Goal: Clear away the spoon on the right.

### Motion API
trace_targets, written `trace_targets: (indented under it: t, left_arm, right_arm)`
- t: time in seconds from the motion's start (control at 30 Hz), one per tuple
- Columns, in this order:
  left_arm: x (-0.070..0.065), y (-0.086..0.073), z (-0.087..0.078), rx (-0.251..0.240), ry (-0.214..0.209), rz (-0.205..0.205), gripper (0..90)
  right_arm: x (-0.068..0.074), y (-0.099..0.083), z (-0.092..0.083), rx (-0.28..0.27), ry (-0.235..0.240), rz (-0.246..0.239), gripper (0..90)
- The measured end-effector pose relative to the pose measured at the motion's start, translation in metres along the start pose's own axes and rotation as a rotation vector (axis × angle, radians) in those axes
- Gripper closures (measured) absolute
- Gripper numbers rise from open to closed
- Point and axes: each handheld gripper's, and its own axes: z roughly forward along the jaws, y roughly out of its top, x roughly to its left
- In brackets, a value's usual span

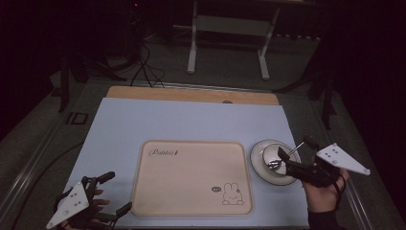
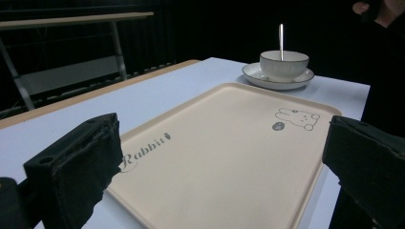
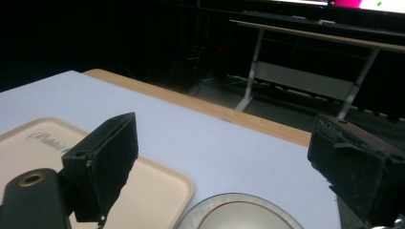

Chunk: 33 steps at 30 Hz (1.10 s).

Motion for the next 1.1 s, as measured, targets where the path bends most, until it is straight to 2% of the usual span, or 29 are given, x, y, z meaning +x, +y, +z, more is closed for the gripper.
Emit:
trace_targets:
  t: [0.13, 0.17, 0.3, 0.43, 0.7, 0.77, 0.9, 1.1]
  left_arm:
    - [0.000, 0.000, 0.000, -0.002, -0.001, -0.002, 0.0]
    - [0.000, 0.000, 0.000, -0.002, 0.000, -0.002, 0.0]
    - [0.000, 0.000, 0.000, 0.002, -0.001, -0.001, 0.0]
    - [0.000, 0.000, 0.001, 0.002, -0.001, -0.001, 0.0]
    - [0.000, -0.001, 0.001, 0.007, -0.003, 0.000, 0.0]
    - [0.000, -0.001, 0.001, 0.008, -0.003, 0.001, 0.0]
    - [-0.001, -0.002, 0.002, 0.021, -0.003, 0.008, 0.0]
    - [-0.001, -0.002, 0.003, 0.020, -0.004, 0.006, 0.0]
  right_arm:
    - [-0.013, 0.002, 0.003, 0.008, -0.020, 0.025, 9.7]
    - [-0.017, 0.002, 0.004, 0.015, -0.013, 0.029, 9.7]
    - [-0.031, -0.001, 0.011, 0.050, -0.040, 0.045, 9.9]
    - [-0.047, -0.005, 0.016, 0.070, -0.043, 0.089, 13.3]
    - [-0.077, -0.013, 0.024, 0.122, -0.095, 0.131, 16.7]
    - [-0.084, -0.016, 0.025, 0.138, -0.110, 0.140, 21.4]
    - [-0.096, -0.027, 0.031, 0.184, -0.124, 0.161, 24.6]
    - [-0.113, -0.045, 0.038, 0.210, -0.127, 0.231, 29.3]
